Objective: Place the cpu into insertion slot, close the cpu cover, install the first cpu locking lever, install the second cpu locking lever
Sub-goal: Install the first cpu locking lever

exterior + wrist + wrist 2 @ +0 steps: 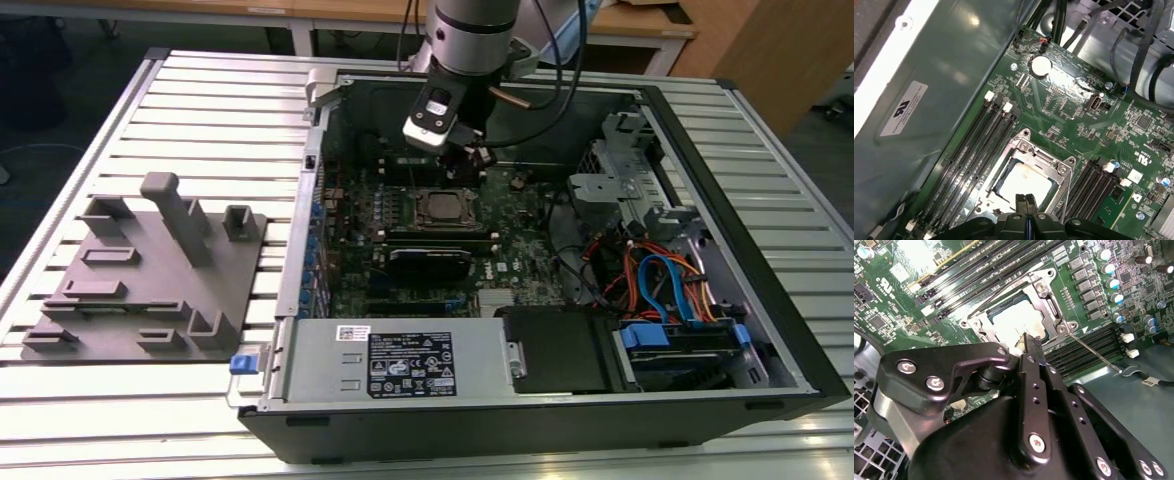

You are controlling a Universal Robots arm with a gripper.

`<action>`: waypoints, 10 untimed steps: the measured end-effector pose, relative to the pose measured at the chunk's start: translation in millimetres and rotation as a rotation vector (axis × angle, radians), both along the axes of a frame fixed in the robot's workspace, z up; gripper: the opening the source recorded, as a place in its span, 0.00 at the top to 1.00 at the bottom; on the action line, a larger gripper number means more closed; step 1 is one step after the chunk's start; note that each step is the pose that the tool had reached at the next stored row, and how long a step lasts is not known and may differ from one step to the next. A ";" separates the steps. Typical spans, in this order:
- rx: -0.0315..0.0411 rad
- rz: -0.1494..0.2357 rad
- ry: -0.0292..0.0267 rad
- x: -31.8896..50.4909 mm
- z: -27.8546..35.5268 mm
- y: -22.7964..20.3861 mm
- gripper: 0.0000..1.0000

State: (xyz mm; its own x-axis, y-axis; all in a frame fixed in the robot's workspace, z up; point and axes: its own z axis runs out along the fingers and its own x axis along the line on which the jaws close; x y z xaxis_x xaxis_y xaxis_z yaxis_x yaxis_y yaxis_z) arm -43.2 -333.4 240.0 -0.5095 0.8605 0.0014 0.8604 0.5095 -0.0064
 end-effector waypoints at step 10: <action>0.0001 0.158 0.0000 0.0 0.0 0.0 0.90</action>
